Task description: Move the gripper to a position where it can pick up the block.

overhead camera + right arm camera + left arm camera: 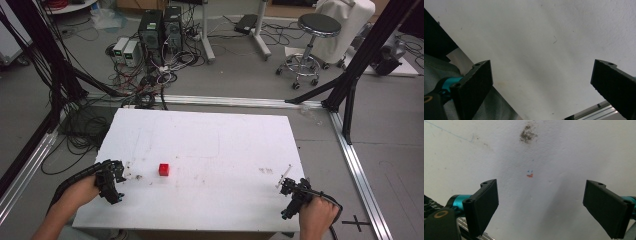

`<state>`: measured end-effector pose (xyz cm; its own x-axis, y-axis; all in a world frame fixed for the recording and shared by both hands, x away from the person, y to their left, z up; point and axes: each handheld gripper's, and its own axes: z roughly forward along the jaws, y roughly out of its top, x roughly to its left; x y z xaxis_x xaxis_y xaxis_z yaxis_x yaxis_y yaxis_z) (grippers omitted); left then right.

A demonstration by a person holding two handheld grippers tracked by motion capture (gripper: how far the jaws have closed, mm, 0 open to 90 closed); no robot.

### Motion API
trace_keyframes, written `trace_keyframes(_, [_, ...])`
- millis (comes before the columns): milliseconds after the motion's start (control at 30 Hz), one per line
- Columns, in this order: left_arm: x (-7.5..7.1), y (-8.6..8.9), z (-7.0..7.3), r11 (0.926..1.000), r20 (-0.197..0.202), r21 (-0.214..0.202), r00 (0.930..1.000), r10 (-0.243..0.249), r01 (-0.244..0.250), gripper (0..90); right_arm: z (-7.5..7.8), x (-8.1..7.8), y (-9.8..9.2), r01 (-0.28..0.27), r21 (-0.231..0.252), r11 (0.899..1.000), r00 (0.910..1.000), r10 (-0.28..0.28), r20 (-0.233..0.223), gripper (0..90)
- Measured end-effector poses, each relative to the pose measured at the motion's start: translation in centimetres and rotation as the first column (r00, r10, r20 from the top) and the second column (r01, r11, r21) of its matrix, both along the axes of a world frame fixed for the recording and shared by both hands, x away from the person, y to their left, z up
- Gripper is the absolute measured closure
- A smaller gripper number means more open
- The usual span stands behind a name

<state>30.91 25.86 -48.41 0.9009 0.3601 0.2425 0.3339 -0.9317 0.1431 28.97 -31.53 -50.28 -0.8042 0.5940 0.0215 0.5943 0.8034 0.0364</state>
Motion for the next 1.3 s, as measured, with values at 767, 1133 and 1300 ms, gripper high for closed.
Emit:
trace_keyframes(767, [4.0,-2.3,2.8,0.9791,-0.012,0.051,0.9805,-0.196,0.197,13.1,-0.2,0.3,0.4,-0.022,0.014,1.000,0.9997,0.022,0.003,3.1])
trace_keyframes(1133, [5.9,-5.2,2.3,0.9553,-0.052,0.070,0.9574,-0.284,0.287,13.1,-0.3,0.3,0.6,-0.024,0.010,1.000,0.9997,0.024,-0.001,3.1])
trace_keyframes(1300, [6.5,-6.0,1.9,0.9445,-0.070,0.078,0.9468,-0.314,0.319,13.1,-0.4,0.3,0.9,-0.032,0.010,0.999,0.9995,0.032,-0.008,3.1])
